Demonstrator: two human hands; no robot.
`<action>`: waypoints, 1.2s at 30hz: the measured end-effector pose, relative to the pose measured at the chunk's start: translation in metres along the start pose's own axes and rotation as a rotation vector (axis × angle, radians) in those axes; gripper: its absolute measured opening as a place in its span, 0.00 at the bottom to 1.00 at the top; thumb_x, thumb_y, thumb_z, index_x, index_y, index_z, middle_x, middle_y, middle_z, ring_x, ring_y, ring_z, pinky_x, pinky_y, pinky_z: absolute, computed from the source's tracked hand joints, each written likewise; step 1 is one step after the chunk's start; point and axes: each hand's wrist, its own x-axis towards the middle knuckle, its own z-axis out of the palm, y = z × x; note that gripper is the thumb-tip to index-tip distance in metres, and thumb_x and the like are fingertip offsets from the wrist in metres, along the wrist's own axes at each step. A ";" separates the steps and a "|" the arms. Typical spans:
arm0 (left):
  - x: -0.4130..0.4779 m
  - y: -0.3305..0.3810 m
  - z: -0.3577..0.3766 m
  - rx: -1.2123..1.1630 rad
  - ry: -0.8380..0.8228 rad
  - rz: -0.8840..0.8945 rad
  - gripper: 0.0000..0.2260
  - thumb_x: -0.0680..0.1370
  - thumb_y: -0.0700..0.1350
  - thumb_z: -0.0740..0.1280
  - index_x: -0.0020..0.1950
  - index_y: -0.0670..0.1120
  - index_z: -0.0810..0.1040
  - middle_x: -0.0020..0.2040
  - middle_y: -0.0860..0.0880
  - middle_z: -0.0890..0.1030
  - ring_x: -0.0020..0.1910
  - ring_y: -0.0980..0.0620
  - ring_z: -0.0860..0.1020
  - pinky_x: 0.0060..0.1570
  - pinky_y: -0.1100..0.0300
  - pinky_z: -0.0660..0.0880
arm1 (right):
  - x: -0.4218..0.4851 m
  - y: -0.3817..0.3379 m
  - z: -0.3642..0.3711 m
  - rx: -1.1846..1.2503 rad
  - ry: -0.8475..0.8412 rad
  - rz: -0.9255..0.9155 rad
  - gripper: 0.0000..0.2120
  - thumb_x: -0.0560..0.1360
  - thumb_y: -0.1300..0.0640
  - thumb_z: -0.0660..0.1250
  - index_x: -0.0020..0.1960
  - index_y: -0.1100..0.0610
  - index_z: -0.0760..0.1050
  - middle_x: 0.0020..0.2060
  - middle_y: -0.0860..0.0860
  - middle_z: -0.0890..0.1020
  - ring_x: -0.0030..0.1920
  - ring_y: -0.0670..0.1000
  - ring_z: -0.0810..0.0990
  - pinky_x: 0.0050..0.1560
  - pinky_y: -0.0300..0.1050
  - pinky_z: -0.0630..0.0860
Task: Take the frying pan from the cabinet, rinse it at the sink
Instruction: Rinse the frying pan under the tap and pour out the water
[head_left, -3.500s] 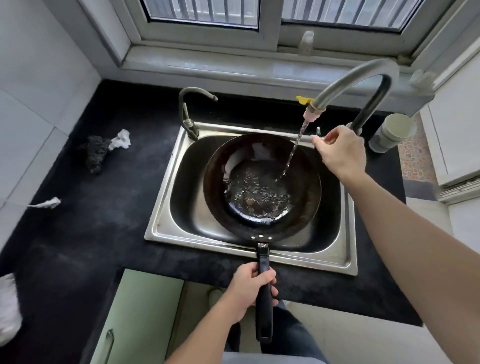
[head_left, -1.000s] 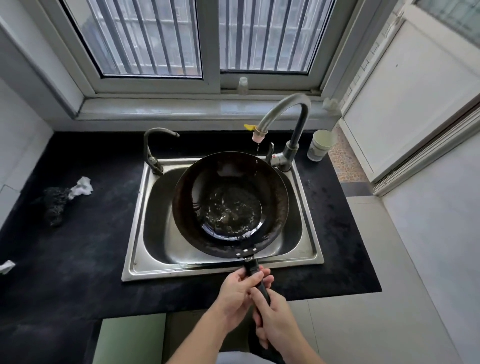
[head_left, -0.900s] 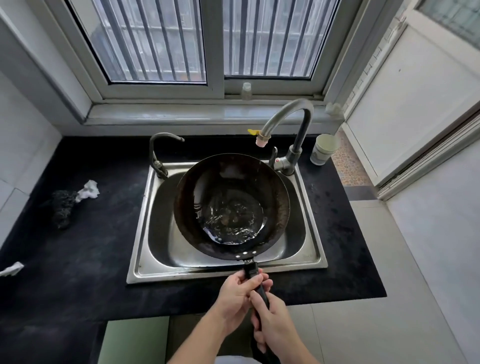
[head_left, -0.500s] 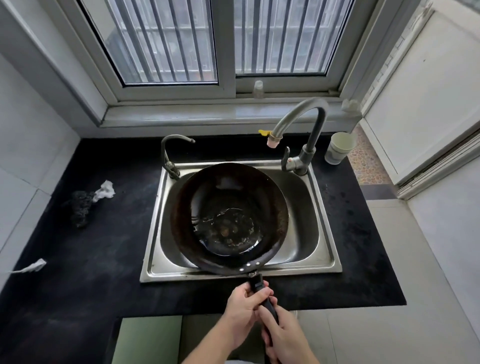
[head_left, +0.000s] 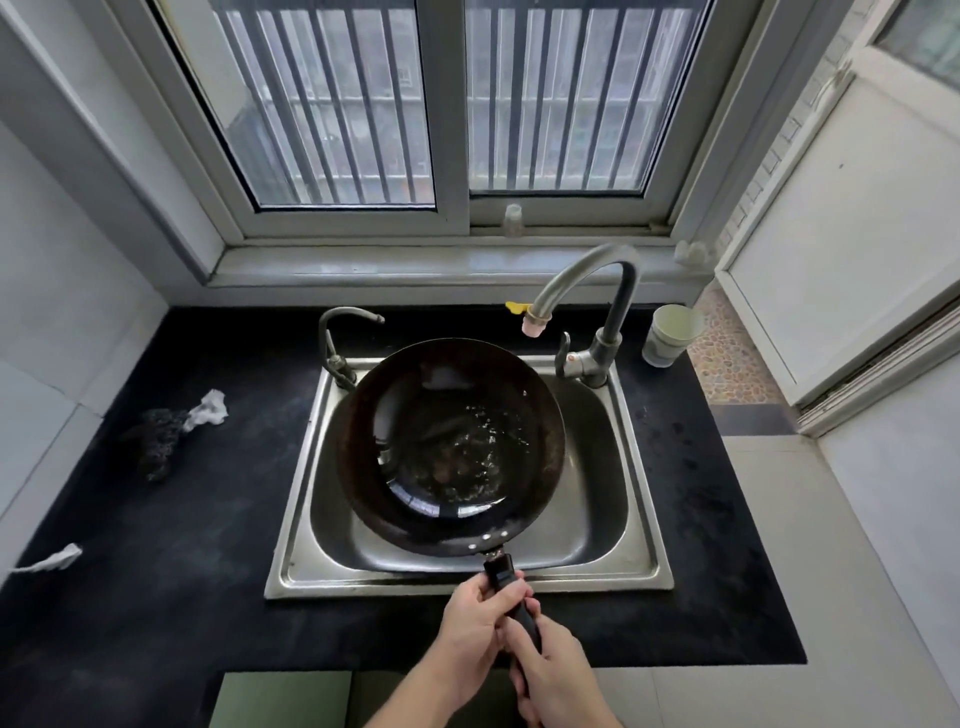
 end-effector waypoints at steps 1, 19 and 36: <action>-0.001 -0.001 -0.002 0.002 0.008 0.004 0.09 0.76 0.32 0.68 0.56 0.34 0.76 0.41 0.41 0.81 0.41 0.44 0.81 0.50 0.47 0.77 | 0.000 0.001 0.001 -0.017 -0.017 0.001 0.12 0.78 0.51 0.65 0.54 0.58 0.79 0.22 0.51 0.77 0.20 0.48 0.73 0.22 0.39 0.67; -0.023 -0.009 -0.009 -0.007 0.023 0.031 0.09 0.77 0.33 0.68 0.57 0.35 0.77 0.43 0.41 0.82 0.41 0.46 0.83 0.43 0.55 0.81 | -0.030 -0.002 -0.001 0.185 -0.298 -0.058 0.04 0.74 0.65 0.68 0.48 0.59 0.77 0.22 0.52 0.74 0.18 0.48 0.71 0.19 0.37 0.67; -0.017 -0.007 0.000 0.046 -0.025 0.140 0.07 0.77 0.31 0.66 0.53 0.38 0.73 0.38 0.41 0.77 0.40 0.45 0.79 0.48 0.54 0.80 | -0.024 0.005 0.017 -0.366 0.189 -0.066 0.21 0.71 0.45 0.62 0.64 0.44 0.68 0.54 0.50 0.84 0.55 0.56 0.82 0.54 0.53 0.78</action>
